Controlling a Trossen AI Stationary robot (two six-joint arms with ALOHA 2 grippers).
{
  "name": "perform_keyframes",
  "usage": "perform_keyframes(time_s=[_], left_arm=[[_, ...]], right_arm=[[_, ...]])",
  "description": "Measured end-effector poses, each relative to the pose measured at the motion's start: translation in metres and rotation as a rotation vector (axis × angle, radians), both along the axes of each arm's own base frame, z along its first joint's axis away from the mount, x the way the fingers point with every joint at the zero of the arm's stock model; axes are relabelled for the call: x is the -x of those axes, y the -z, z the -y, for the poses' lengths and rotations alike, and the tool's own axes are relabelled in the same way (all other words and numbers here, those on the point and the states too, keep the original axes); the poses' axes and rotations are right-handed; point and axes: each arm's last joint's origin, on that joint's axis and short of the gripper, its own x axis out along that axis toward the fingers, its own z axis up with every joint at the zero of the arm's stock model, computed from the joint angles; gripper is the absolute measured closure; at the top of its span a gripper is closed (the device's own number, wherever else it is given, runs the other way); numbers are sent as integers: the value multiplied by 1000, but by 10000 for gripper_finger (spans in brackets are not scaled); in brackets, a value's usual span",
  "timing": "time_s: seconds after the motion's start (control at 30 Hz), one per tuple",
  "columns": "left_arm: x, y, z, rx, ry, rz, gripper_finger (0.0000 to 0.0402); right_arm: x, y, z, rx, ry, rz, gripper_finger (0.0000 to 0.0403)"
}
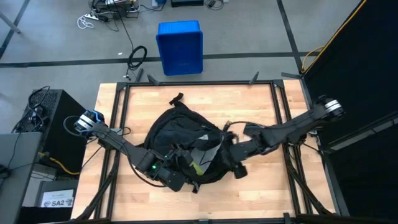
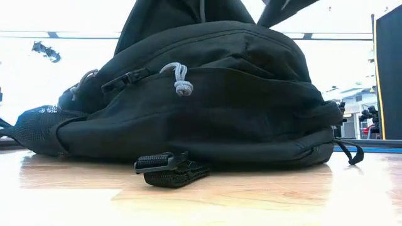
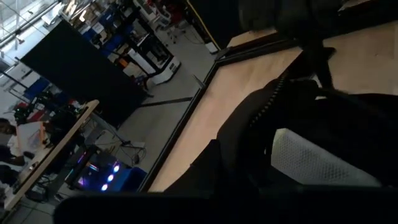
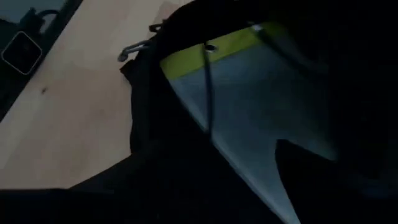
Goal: Unpack backpack
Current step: Put the black charger cable into the black backpack, then put the blue cellphone into the black backpack
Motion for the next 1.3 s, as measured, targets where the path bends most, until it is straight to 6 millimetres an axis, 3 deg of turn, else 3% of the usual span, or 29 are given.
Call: perform_keyframes(time_s=[0.2, 0.37, 0.63, 0.77, 1.0, 1.3], left_arm=[[0, 0, 0, 10, 2, 3, 401], [0, 0, 1, 26, 16, 0, 401], [-1, 0, 1, 43, 32, -4, 401], [-1, 1, 1, 41, 33, -8, 401], [4, 6, -2, 29, 19, -57, 401], [15, 29, -8, 101, -37, -87, 401]], right_arm=[[49, -23, 18, 107, 220, -42, 106], [74, -2, 50, 132, 501, -247, 116], [78, 75, 113, -13, 610, -446, 142], [87, 99, 149, -13, 785, -456, 149], [100, 110, 185, -106, 986, -461, 188], [100, 110, 186, -167, 982, -465, 234]])
